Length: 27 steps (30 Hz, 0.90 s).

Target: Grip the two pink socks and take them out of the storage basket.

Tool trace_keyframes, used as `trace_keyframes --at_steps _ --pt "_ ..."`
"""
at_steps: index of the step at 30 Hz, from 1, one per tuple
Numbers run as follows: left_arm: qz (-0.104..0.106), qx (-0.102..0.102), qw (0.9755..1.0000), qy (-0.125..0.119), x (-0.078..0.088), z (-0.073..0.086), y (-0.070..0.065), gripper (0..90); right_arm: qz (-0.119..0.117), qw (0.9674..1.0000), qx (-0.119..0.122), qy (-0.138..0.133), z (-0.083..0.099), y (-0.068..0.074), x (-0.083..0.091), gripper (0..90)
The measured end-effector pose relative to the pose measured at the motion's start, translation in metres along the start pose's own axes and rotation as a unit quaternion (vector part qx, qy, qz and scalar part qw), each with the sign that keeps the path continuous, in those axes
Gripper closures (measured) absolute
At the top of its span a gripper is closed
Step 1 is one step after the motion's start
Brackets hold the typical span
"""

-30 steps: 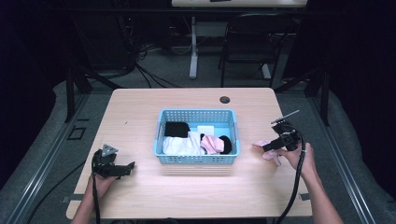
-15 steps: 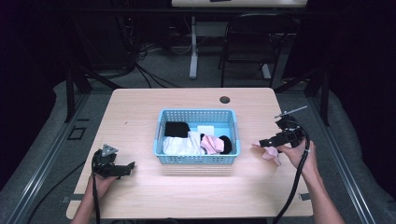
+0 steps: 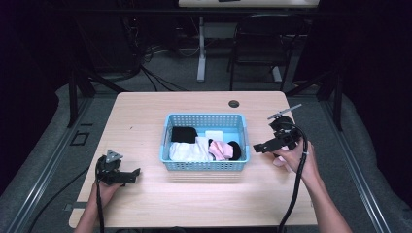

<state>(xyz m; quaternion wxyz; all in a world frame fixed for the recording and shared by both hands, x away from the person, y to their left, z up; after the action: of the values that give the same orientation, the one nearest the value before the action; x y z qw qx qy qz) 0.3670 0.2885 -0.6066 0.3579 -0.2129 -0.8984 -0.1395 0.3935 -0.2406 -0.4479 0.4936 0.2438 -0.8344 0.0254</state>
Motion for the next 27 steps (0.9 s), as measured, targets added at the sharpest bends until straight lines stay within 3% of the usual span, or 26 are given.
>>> trace_keyframes --at_steps 5,17,27 --pt "0.0 0.0 1.0 0.0 0.0 0.0 0.0 0.7 -0.009 0.9994 0.031 0.008 -0.014 0.024 -0.007 0.0" --pt "0.0 0.0 1.0 0.0 0.0 0.0 0.0 0.7 -0.018 0.9974 0.064 0.028 -0.037 0.061 -0.03 0.0" --pt "0.0 0.0 1.0 0.0 0.0 0.0 0.0 0.7 -0.025 0.9954 0.074 0.055 -0.047 0.076 -0.054 0.0"
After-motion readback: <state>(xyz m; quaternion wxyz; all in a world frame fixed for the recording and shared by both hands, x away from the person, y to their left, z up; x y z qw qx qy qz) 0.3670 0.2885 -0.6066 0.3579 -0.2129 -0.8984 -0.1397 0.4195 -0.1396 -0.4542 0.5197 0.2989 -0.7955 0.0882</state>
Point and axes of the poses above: each handheld gripper's, and its own axes: x roughly backward along the jaws, z roughly out of its underside, y roughly to its left, the point moved 2 cm from there along -x, roughly forward along the jaws, and after that the axes turned 8 degrees about -x, right-handed, at the moved point
